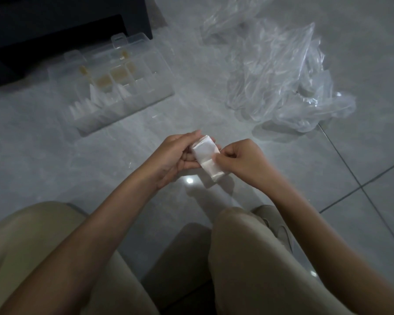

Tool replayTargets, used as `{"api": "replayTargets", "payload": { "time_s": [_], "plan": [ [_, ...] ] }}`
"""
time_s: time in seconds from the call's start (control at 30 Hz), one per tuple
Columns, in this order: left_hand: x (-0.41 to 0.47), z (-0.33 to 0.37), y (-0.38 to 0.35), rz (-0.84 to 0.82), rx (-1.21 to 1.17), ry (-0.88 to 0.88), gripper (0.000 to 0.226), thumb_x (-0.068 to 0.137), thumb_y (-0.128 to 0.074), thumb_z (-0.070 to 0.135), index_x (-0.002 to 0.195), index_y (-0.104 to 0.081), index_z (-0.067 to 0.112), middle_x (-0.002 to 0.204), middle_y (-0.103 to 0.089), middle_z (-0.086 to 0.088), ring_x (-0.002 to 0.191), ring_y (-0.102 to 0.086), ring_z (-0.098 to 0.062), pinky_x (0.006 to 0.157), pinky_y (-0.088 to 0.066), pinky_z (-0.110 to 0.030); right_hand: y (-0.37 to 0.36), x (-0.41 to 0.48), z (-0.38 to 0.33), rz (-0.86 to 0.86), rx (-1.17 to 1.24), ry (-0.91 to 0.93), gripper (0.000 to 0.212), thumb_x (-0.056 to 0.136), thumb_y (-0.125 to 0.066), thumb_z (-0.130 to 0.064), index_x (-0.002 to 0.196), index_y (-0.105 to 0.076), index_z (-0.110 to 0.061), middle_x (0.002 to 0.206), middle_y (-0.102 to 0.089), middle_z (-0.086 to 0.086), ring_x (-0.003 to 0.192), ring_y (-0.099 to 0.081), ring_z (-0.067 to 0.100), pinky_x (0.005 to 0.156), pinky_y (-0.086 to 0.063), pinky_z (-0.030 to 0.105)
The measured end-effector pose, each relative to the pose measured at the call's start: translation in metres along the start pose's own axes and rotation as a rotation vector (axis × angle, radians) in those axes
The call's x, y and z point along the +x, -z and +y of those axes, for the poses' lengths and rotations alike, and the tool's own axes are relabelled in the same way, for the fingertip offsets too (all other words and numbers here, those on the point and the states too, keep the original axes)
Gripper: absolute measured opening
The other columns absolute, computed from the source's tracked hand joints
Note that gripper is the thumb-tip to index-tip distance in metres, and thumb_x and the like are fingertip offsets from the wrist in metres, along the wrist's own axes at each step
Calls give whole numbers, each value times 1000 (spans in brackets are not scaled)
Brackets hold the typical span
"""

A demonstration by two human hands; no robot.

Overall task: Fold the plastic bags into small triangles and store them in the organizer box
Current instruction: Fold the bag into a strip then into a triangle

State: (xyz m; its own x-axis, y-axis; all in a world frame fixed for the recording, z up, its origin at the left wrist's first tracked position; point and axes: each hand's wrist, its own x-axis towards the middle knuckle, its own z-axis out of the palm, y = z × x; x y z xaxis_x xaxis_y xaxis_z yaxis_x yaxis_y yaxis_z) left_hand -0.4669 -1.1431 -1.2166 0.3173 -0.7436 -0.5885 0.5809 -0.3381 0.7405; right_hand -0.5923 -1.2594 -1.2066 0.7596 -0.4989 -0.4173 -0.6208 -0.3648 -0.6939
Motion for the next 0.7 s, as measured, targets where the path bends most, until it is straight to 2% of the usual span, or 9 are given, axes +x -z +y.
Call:
{"api": "replayTargets", "payload": {
  "time_s": [0.1, 0.2, 0.3, 0.4, 0.47, 0.53, 0.6, 0.7],
  "plan": [
    [-1, -3, 0, -16, 55, -63, 20, 97, -51, 13, 107, -66, 6, 103, -73, -9, 93, -70, -15, 80, -58, -26, 0, 0, -1, -1, 6, 5, 29, 86, -62, -16, 66, -67, 4, 57, -51, 17, 50, -41, 11, 53, -33, 28],
    [-1, -5, 1, -6, 110, -99, 18, 96, -52, 4, 108, -66, 7, 105, -73, -8, 94, -70, -16, 82, -57, -25, -2, 0, 2, 19, 16, 11, 28, 85, -62, -17, 69, -67, 5, 64, -57, 24, 53, -43, 14, 52, -33, 31],
    [-1, -4, 0, 4, 132, -111, 18, 97, -51, 4, 107, -66, 7, 99, -74, -6, 89, -70, -13, 79, -57, -24, -5, -1, 4, 43, 45, 10, 29, 86, -63, -18, 70, -68, 5, 60, -56, 20, 51, -43, 11, 52, -33, 29],
    [-1, -4, -1, 27, 188, -129, 18, 97, -51, 5, 105, -67, 10, 100, -74, -5, 91, -70, -14, 82, -58, -27, -7, -2, 5, 48, 74, 11, 29, 88, -64, -20, 70, -69, 2, 55, -54, 7, 49, -42, 7, 52, -33, 25],
    [-3, -4, -1, 60, 212, -147, 19, 98, -51, 7, 102, -68, 14, 101, -74, -5, 94, -70, -17, 85, -57, -31, -5, -5, 4, 6, 144, 29, 23, 89, -64, -19, 74, -72, -2, 53, -54, -4, 48, -43, 4, 53, -35, 21],
    [-5, -2, 0, 88, 195, -157, 21, 99, -49, 9, 99, -69, 16, 101, -74, -4, 96, -70, -19, 85, -56, -33, 0, -10, 3, -101, 315, 51, 15, 91, -63, -14, 85, -72, -4, 50, -53, -12, 47, -45, 1, 53, -35, 15],
    [-7, 3, 4, 82, 165, -155, 20, 99, -49, 11, 99, -69, 15, 101, -75, -2, 95, -71, -17, 83, -56, -33, 7, -15, 4, -213, 488, 115, 10, 92, -62, -8, 95, -70, -3, 57, -58, -9, 50, -47, 2, 54, -39, 13],
    [-11, 13, 13, 58, 139, -148, 21, 98, -49, 12, 99, -69, 15, 99, -75, 0, 93, -70, -14, 84, -55, -31, 15, -17, 6, -297, 503, 270, 13, 90, -64, -7, 103, -66, -5, 81, -68, 0, 67, -59, 12, 65, -49, 21]
  ]
}}
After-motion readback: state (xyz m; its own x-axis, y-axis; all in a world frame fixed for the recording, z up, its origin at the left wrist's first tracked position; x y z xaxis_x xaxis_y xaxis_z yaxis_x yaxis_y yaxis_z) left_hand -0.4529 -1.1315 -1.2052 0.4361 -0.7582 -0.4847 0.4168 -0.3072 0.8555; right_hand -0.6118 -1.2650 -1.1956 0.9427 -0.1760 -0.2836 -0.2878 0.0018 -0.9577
